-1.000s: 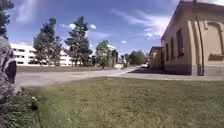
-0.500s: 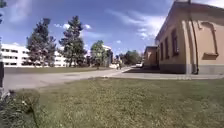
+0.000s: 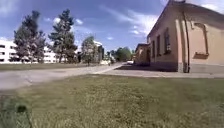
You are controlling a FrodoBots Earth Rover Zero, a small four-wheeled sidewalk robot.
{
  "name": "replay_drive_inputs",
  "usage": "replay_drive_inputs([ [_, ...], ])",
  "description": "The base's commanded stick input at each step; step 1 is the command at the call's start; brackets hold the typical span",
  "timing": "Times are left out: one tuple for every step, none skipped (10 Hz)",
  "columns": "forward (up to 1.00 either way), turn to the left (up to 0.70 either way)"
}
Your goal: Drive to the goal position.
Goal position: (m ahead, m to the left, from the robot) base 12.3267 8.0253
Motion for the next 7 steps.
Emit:
replay_drive_inputs([
  [0.7, -0.35],
  [0.7, -0.35],
  [0.7, -0.35],
  [0.7, -0.35],
  [0.7, -0.35],
  [0.7, -0.35],
  [0.7, -0.35],
])
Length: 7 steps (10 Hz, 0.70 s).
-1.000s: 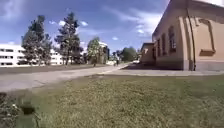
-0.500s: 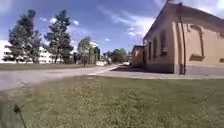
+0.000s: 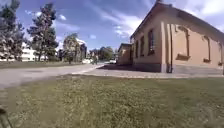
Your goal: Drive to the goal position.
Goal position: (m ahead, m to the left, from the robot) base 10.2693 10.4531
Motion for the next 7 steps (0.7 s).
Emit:
replay_drive_inputs([
  [0.7, -0.35],
  [0.7, -0.35],
  [0.7, -0.23],
  [0.7, 0.0],
  [0.7, 0.0],
  [0.7, 0.0],
  [0.7, -0.35],
])
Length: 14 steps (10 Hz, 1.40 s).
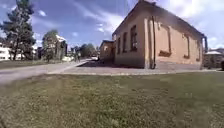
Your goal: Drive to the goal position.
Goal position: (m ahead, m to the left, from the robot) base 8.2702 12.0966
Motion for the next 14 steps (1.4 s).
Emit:
replay_drive_inputs([
  [0.7, -0.35],
  [0.7, -0.35],
  [0.7, -0.35],
  [0.7, -0.25],
  [0.7, 0.0],
  [0.7, 0.0],
  [0.7, 0.0],
  [0.7, 0.0],
  [0.7, 0.0],
  [0.7, 0.0],
  [0.7, 0.0],
  [0.7, 0.0],
  [0.7, 0.0],
  [0.7, 0.0],
])
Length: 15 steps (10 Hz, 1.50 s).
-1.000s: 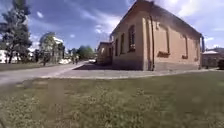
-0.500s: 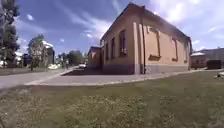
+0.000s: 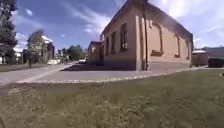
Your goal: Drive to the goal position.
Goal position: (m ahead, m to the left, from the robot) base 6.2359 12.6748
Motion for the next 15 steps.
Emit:
replay_drive_inputs([
  [0.7, 0.0],
  [0.7, 0.0],
  [0.7, 0.0],
  [0.7, 0.0],
  [0.7, 0.0],
  [0.7, 0.0],
  [0.7, 0.0],
  [0.7, 0.0],
  [0.7, 0.0],
  [0.7, 0.0],
  [0.7, 0.0],
  [0.7, 0.0],
  [0.7, 0.0],
  [0.7, 0.0],
  [0.7, 0.0],
])
